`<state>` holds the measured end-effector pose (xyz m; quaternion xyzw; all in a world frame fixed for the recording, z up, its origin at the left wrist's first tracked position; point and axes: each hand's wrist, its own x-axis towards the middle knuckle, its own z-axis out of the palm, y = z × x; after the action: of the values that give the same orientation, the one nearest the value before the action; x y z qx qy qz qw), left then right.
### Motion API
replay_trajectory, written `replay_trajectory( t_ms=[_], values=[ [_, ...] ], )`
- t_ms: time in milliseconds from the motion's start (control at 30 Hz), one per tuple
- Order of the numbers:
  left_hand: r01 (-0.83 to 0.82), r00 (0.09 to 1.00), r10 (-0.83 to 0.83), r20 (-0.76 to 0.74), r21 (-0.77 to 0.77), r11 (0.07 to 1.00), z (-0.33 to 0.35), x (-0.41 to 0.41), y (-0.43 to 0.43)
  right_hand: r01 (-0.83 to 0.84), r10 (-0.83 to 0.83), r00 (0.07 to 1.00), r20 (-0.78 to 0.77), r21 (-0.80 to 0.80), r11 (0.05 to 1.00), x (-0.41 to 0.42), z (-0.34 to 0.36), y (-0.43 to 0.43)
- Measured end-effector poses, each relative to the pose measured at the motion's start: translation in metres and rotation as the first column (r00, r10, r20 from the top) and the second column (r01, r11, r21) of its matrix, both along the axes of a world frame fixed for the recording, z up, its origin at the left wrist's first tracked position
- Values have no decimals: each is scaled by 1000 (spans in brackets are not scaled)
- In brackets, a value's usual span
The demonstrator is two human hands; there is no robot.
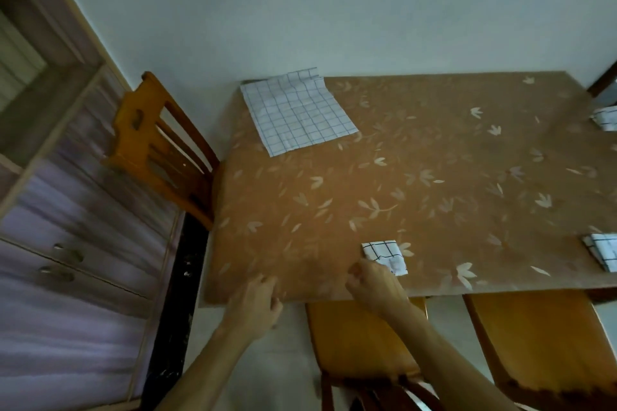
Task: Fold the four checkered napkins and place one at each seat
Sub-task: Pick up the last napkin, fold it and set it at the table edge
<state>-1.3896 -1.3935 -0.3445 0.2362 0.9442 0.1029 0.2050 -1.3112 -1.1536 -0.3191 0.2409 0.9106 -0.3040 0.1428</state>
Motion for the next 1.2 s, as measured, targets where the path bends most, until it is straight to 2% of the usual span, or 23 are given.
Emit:
replay_trajectory(
  t_ms=[200, 400, 500, 700, 967, 1200],
  values=[
    [-68, 991, 62, 115, 43, 997, 53, -10, -131, -10, 11, 996, 92, -11, 1000, -3, 46, -99],
    [-201, 975, 189, 120, 100, 975, 108, -37, -212, -68, 68, 998, 9, 10, 998, -30, 96, -171],
    [-243, 967, 223, 123, 176, 954, 123, -50, -231, -101, 102, 994, -35, 26, 995, -50, 110, -197],
    [-233, 969, 205, 140, 237, 943, 133, -75, -235, -109, 114, 986, -125, 40, 993, -88, 124, -223],
    [-137, 984, 94, 149, 314, 940, 128, -148, -197, -11, 17, 993, -113, 55, 998, -158, 94, -211],
    [-42, 983, -7, 182, 266, 963, 124, -244, -141, 86, -86, 994, -60, 5, 996, -248, 77, -173]
  ],
)
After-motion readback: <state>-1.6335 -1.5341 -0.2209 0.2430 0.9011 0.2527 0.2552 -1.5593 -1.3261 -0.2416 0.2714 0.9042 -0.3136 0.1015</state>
